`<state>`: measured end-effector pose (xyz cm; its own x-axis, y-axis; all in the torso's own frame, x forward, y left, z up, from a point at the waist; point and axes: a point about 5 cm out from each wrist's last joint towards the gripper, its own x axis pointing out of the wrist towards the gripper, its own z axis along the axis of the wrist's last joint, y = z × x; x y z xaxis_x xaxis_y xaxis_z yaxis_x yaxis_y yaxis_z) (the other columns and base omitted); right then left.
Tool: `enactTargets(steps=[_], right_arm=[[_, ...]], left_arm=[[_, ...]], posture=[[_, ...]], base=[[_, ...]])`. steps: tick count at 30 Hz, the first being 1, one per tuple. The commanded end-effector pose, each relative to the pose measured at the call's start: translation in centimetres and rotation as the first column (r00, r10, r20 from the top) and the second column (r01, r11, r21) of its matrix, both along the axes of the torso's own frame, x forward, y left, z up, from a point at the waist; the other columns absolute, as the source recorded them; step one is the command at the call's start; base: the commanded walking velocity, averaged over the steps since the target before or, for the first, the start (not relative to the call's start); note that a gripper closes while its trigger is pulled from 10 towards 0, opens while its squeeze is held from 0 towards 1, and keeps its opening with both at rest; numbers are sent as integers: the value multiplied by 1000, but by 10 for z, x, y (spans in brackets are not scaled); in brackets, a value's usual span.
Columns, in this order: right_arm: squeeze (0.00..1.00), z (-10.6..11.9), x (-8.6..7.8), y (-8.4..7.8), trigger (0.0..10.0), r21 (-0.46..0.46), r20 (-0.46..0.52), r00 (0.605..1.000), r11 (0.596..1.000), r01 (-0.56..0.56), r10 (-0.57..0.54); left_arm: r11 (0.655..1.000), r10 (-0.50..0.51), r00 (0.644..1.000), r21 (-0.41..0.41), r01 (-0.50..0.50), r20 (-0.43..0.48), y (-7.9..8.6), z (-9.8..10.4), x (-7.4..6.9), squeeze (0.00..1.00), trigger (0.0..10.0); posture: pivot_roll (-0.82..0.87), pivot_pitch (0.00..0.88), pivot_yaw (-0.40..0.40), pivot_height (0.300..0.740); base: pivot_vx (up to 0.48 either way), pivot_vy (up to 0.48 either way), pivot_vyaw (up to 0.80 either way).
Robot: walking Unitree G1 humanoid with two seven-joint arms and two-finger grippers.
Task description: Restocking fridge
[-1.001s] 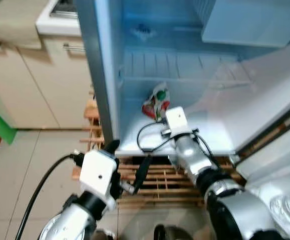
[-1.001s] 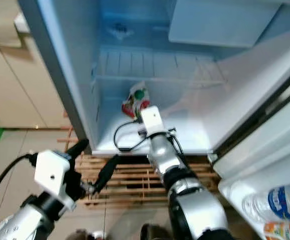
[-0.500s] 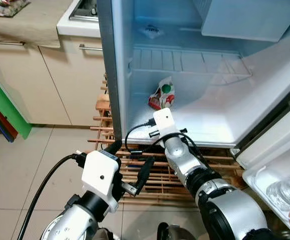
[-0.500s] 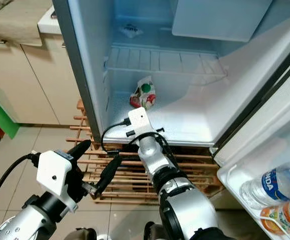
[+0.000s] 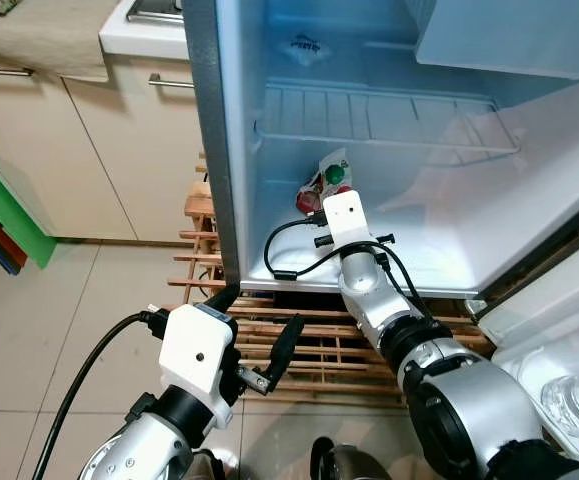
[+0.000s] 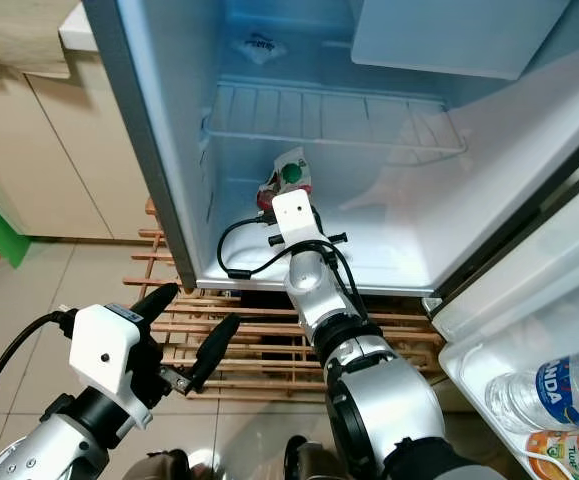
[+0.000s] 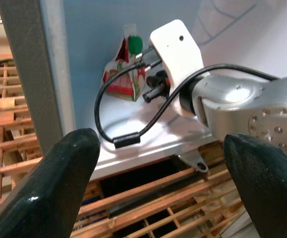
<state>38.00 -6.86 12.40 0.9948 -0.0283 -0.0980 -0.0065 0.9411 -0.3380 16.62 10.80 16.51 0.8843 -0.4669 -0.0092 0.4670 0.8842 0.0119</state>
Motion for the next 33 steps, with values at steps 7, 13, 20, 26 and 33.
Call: enactTargets(steps=[7, 13, 20, 26, 33], right_arm=[[0, 6, -1, 27, 10000, 42, -40, 995, 996, -84, 86], [0, 14, -7, 60, 10000, 117, -21, 980, 974, -195, 199], [0, 21, -12, 78, 10000, 194, 3, 953, 935, -297, 303], [0, 26, -6, 62, 10000, 160, 58, 978, 965, -209, 202], [0, 32, 6, 28, 10000, 234, 75, 997, 972, -38, 21]], left_arm=[[1000, -4, 1000, 1, 4, -13, 0, 2, -8, 0, 10000], [1000, -7, 1000, 3, 7, -14, 0, 2, -8, 0, 10000], [1000, -7, 1000, 5, 7, -17, 0, 1, -9, 0, 10000], [1000, -2, 1000, 1, 2, -23, 0, 0, -9, 0, 10000], [1000, -12, 1000, -9, 12, -25, -3, 0, -7, 0, 10000]], posture=[[183, 204, -65, 740], [184, 207, -64, 740], [186, 208, -70, 740], [176, 214, -73, 740], [156, 219, -72, 740]], base=[[0, 0, 0], [0, 0, 0], [0, 0, 0], [0, 0, 0], [0, 0, 0]])
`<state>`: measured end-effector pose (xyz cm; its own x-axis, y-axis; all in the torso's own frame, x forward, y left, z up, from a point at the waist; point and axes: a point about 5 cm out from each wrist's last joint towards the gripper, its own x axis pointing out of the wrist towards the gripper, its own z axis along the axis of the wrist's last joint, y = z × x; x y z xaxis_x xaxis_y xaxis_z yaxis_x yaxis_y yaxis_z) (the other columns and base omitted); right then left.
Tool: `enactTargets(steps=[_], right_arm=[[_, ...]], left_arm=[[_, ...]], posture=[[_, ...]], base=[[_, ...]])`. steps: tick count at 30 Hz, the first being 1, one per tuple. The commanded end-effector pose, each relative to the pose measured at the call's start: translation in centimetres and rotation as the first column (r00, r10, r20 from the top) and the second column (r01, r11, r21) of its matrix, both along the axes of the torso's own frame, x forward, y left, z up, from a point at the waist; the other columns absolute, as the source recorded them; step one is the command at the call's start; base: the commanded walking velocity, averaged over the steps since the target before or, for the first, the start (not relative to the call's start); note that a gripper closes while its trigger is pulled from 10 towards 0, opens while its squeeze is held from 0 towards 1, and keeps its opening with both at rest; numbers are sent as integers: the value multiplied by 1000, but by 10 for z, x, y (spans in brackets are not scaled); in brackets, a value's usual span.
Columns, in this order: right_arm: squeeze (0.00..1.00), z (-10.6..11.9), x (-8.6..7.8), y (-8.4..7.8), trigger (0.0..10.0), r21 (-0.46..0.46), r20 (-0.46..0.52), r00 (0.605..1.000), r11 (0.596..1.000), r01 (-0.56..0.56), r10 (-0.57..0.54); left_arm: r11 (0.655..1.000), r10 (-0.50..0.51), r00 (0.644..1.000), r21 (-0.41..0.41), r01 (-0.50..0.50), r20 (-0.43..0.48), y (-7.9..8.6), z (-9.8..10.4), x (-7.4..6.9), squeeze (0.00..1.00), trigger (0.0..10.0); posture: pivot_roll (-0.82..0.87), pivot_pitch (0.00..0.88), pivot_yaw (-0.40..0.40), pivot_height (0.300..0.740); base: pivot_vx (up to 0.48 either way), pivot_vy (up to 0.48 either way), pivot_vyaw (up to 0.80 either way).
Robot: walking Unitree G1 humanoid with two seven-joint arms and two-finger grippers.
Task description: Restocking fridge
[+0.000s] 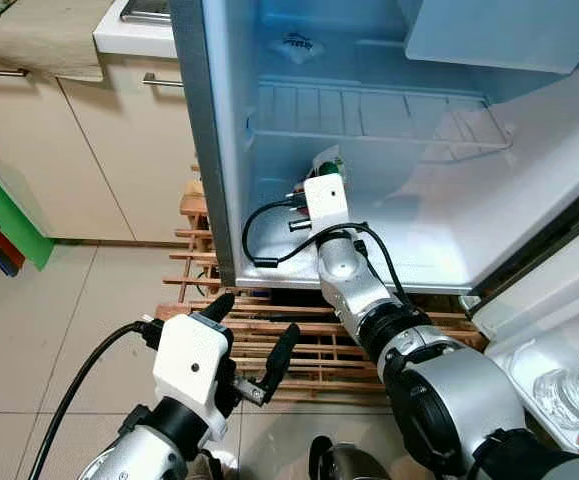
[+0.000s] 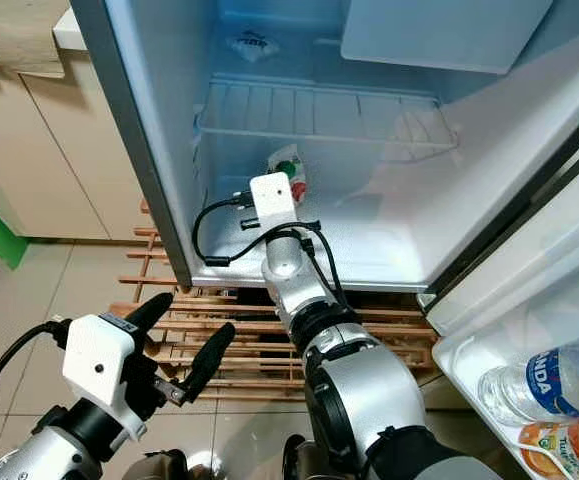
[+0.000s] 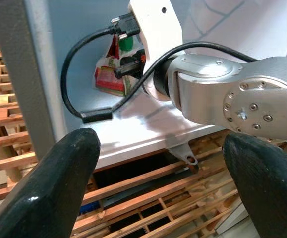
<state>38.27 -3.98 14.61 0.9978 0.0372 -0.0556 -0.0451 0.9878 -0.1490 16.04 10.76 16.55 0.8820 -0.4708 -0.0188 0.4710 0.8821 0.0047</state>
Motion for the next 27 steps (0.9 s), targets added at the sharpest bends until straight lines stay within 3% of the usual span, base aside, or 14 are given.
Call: enactTargets(steps=[1, 2, 4, 8, 14, 19, 22, 27], right_arm=[[0, 10, 5, -4, 10000, 72, 15, 999, 997, 32, -33], [0, 10, 5, -4, 10000, 72, 15, 999, 997, 32, -33], [0, 14, 8, -9, 10000, 155, -14, 999, 987, 42, -40], [0, 15, 10, -6, 10000, 172, -44, 999, 985, 23, -16], [0, 5, 2, 17, 10000, 235, -153, 984, 970, -56, 94], [0, -6, -9, 40, 10000, 350, -251, 947, 931, -106, 202], [0, -4, -13, 53, 10000, 379, -239, 936, 912, -156, 259], [0, -2, -13, 55, 10000, 435, -217, 934, 885, -168, 284]], left_arm=[[1000, -8, 1000, -8, 8, -13, -2, 0, -1, 0, 10000], [1000, -8, 1000, -8, 8, -13, -2, 0, -1, 0, 10000], [1000, -8, 1000, -12, 8, -18, -2, -1, -1, 0, 10000], [1000, -7, 1000, -15, 7, -22, -3, -1, -1, 0, 10000], [1000, -8, 1000, -13, 7, -25, -4, -2, -1, 0, 10000], [1000, -9, 999, -6, 8, -31, -3, -2, -2, 0, 10000], [1000, -9, 999, -3, 9, -34, -3, -3, -2, 0, 10000], [1000, -9, 999, 0, 9, -40, -2, -3, -2, 0, 10000]], posture=[[156, 219, -72, 740], [156, 219, -72, 740], [155, 219, -73, 740], [156, 217, -76, 740], [170, 213, -78, 740], [177, 212, -75, 740], [179, 212, -72, 740], [170, 216, -68, 740]], base=[[0, 0, 0], [0, 0, 0], [0, 0, 0], [0, 0, 0], [0, 0, 0], [0, 0, 0], [0, 0, 0], [0, 0, 0]])
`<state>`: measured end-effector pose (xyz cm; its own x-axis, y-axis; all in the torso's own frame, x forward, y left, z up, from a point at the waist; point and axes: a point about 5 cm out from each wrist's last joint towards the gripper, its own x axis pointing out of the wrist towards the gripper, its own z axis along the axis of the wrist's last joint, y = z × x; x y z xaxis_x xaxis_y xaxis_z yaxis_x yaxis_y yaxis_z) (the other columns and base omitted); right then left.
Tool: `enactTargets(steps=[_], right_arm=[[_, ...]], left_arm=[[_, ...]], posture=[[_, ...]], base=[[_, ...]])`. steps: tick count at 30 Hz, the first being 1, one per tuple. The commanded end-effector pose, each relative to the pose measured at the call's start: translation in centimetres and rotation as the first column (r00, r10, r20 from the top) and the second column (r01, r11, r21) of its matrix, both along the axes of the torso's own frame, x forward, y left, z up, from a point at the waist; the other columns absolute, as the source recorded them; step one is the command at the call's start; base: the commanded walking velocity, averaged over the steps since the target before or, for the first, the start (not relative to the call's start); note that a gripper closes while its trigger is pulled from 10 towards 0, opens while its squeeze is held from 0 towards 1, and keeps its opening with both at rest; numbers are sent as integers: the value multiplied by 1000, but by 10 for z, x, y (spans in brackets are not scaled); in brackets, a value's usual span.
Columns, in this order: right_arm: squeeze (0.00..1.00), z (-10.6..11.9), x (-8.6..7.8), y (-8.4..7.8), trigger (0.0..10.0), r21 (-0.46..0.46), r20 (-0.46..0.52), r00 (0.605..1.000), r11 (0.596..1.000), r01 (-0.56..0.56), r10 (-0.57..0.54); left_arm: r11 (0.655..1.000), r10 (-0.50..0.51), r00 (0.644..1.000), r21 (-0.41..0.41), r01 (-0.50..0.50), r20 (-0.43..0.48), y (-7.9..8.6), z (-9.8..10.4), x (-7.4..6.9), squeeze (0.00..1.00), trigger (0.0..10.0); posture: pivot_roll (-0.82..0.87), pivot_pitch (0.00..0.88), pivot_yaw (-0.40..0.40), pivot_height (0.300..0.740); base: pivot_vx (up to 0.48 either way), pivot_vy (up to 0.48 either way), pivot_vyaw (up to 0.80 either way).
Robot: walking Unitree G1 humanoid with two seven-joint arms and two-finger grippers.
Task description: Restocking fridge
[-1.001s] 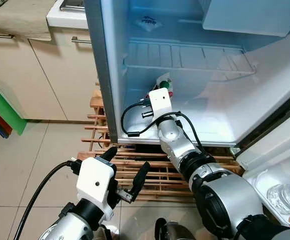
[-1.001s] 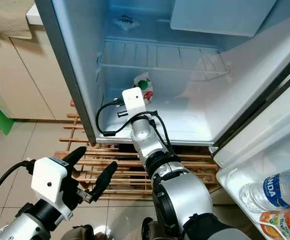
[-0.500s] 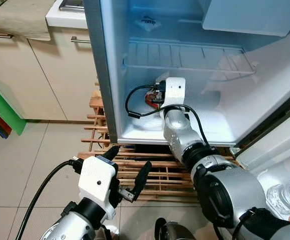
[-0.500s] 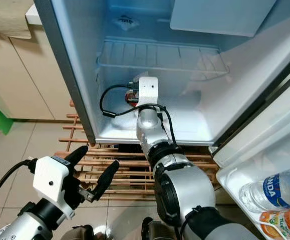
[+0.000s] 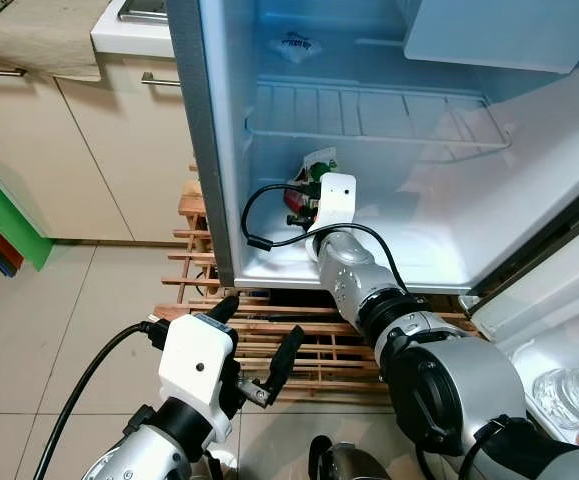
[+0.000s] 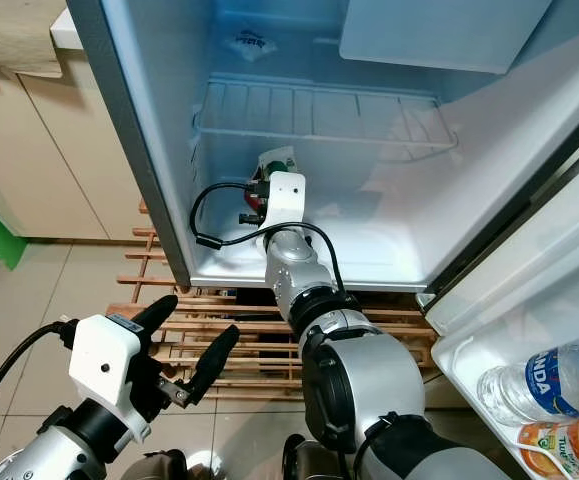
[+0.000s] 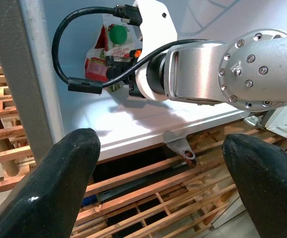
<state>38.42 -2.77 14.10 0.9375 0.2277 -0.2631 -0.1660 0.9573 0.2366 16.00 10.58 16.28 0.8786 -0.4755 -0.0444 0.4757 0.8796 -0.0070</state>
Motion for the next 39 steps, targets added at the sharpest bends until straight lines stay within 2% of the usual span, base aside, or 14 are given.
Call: enactTargets(steps=[1, 2, 3, 4, 7, 10, 15, 19, 27, 34, 37, 39], right_arm=[[0, 2, -14, 42, 10000, 59, -2, 995, 994, -96, 96], [0, 2, -14, 42, 10000, 59, -2, 995, 994, -96, 96], [0, 3, -10, 31, 10000, -29, 21, 999, 998, -49, 50], [0, 4, -9, 28, 10000, -42, 24, 999, 998, -39, 40], [0, 5, -6, 23, 10000, -63, 42, 999, 998, -11, 14], [0, 10, 0, 8, 10000, -109, 90, 994, 992, 71, -62], [0, 11, 2, -1, 10000, -120, 108, 990, 987, 104, -91], [0, 4, -1, 3, 10000, -130, 79, 994, 988, 83, -73], [0, 7, -4, 16, 10000, -141, 99, 995, 989, 37, -23], [0, 15, -6, 28, 10000, -51, 140, 989, 998, -35, 42], [0, 11, -10, 32, 10000, -37, 139, 988, 998, -57, 62], [0, 0, -17, 35, 10000, -48, 131, 987, 995, -85, 91]], left_arm=[[1000, -5, 1000, -3, 5, -13, -1, -1, -2, 0, 10000], [1000, -5, 1000, -3, 5, -13, -1, -1, -2, 0, 10000], [1000, -9, 1000, -4, 9, -13, -2, -1, -1, 0, 10000], [1000, -10, 1000, -4, 9, -13, -2, -1, -1, 0, 10000], [1000, -9, 1000, -6, 9, -13, -2, -1, -1, 0, 10000], [1000, -8, 1000, -5, 8, -10, -2, -1, -1, 0, 10000], [1000, -1, 1000, -3, 1, -3, -2, -1, 1, 0, 10000], [1000, -5, 1000, -4, 5, 0, -3, -1, 1, 0, 10000], [1000, 1, 1000, 2, -1, 0, -2, -1, 1, 0, 10000], [1000, -5, 1000, 1, 5, -5, -3, -1, 0, 0, 10000], [1000, -15, 1000, 5, 15, -12, -4, -3, -1, 0, 10000], [999, -31, 999, 16, 31, -22, -5, -5, -1, 0, 10000]], posture=[[170, 216, -68, 740], [170, 216, -68, 740], [167, 218, -70, 740], [163, 214, -72, 740], [163, 214, -72, 740], [160, 214, -74, 740], [157, 205, -78, 740], [157, 201, -78, 740], [171, 193, -83, 740], [162, 204, -86, 740], [158, 206, -86, 740], [145, 213, -86, 740]], base=[[0, 0, 0], [0, 0, 0], [0, 0, 0], [0, 0, 0], [0, 0, 0], [0, 0, 0], [0, 0, 0], [0, 0, 0], [0, 0, 0], [0, 0, 0], [0, 0, 0], [0, 0, 0]])
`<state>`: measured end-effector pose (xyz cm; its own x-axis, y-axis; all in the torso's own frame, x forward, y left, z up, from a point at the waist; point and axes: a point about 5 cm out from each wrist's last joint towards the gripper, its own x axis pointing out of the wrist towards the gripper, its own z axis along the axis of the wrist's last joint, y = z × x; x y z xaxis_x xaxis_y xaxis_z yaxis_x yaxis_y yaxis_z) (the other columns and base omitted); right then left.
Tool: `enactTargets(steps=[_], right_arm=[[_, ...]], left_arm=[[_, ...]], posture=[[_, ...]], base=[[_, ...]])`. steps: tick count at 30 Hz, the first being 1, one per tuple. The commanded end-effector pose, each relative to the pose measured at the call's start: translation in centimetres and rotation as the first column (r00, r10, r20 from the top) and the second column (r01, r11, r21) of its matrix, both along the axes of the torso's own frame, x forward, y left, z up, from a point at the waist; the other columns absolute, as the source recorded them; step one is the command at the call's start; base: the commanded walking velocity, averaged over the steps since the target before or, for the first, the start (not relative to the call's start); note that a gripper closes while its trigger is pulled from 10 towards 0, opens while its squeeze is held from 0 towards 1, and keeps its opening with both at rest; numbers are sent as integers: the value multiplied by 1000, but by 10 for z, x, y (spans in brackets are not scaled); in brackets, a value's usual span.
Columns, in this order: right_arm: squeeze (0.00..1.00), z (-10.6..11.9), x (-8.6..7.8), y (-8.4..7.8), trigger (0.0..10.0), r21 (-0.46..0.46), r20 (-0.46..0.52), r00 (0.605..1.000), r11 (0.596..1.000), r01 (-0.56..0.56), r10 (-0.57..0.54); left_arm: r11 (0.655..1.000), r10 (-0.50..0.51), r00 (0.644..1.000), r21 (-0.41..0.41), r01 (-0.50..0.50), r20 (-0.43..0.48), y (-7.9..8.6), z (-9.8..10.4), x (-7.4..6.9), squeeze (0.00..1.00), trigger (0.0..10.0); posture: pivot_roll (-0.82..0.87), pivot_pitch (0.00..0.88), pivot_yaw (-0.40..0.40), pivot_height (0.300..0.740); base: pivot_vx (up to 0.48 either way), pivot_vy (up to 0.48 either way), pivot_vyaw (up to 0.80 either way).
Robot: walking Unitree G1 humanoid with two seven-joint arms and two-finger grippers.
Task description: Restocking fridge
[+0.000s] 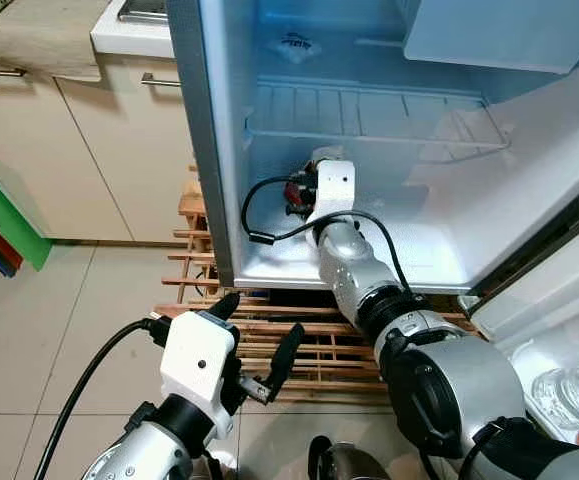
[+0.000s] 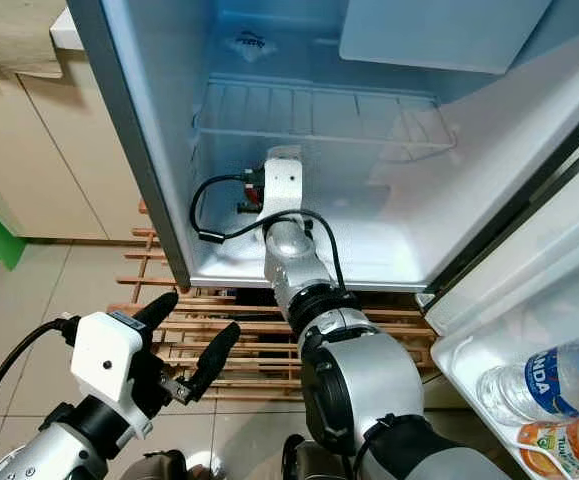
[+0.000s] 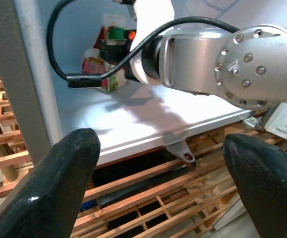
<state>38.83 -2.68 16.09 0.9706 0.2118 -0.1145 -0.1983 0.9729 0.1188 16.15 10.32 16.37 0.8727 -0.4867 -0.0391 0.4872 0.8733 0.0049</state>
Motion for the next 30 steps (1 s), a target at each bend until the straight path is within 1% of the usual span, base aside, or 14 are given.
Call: enactTargets(steps=[1, 4, 6, 8, 9, 10, 11, 13, 15, 18, 26, 27, 29, 30], right_arm=[[0, -23, -23, 33, 10000, 28, -41, 995, 995, -92, 93], [0, -26, -24, 30, 10000, 7, -30, 996, 996, -86, 86], [0, -32, -25, 21, 10000, -31, -15, 999, 998, -52, 51], [0, -34, -25, 18, 10000, -44, -14, 999, 998, -40, 39], [0, -45, -27, 10, 10000, -74, -46, 999, 997, -11, 8], [0, -49, -27, 7, 10000, -88, -60, 998, 996, -2, -4], [0, -49, -27, 7, 10000, -88, -60, 998, 996, -2, -4], [0, -53, -26, 0, 10000, -120, -73, 997, 993, 12, -21], [0, -53, -26, 0, 10000, -122, -76, 997, 992, 12, -22], [0, -50, -25, 4, 10000, -136, -75, 997, 991, 4, -14], [0, -40, -27, 29, 10000, -146, -75, 996, 988, -57, 47], [0, -40, -27, 29, 10000, -146, -75, 996, 988, -57, 47], [0, -35, -28, 38, 10000, -154, -62, 995, 985, -82, 73], [0, -35, -28, 38, 10000, -154, -62, 995, 985, -82, 73]], left_arm=[[1000, -20, 999, 10, 21, -35, -3, -6, -2, 0, 10000], [1000, -24, 999, 12, 25, -39, -4, -8, -1, 0, 10000], [1000, -24, 999, 14, 24, -40, -3, -8, 0, 0, 10000], [1000, -23, 999, 15, 24, -40, -3, -8, 0, 0, 10000], [1000, -20, 999, 15, 21, -39, -3, -8, 1, 0, 10000], [1000, -19, 999, 16, 20, -38, -3, -8, 1, 0, 10000], [1000, -19, 999, 16, 20, -38, -3, -8, 1, 0, 10000], [1000, -15, 999, 17, 16, -34, -2, -8, 3, 0, 10000], [1000, -14, 999, 18, 15, -33, -2, -8, 3, 0, 10000], [1000, -9, 999, 18, 10, -31, -2, -8, 3, 0, 10000], [1000, 2, 1000, 23, -1, -28, 0, -7, 1, 0, 10000], [1000, 2, 1000, 23, -1, -28, 0, -7, 1, 0, 10000], [1000, 4, 1000, 26, -4, -28, 0, -7, 0, 0, 10000], [1000, 4, 1000, 26, -4, -28, 0, -7, 0, 0, 10000]], posture=[[140, 214, -86, 740], [135, 216, -85, 740], [133, 214, -87, 740], [132, 215, -86, 740], [130, 215, -85, 740], [130, 215, -85, 740], [130, 215, -85, 740], [131, 217, -82, 740], [131, 217, -82, 740], [134, 218, -81, 740], [163, 216, -83, 740], [163, 216, -83, 740], [170, 217, -83, 740], [170, 217, -83, 740]], base=[[0, 0, 0], [0, 0, 0], [0, 0, 0], [0, 0, 0], [0, 0, 0], [0, 0, 0], [0, 0, 0], [0, 0, 0], [0, 0, 0], [0, 0, 0], [0, 0, 0], [0, 0, 0], [0, 0, 0], [0, 0, 0]])
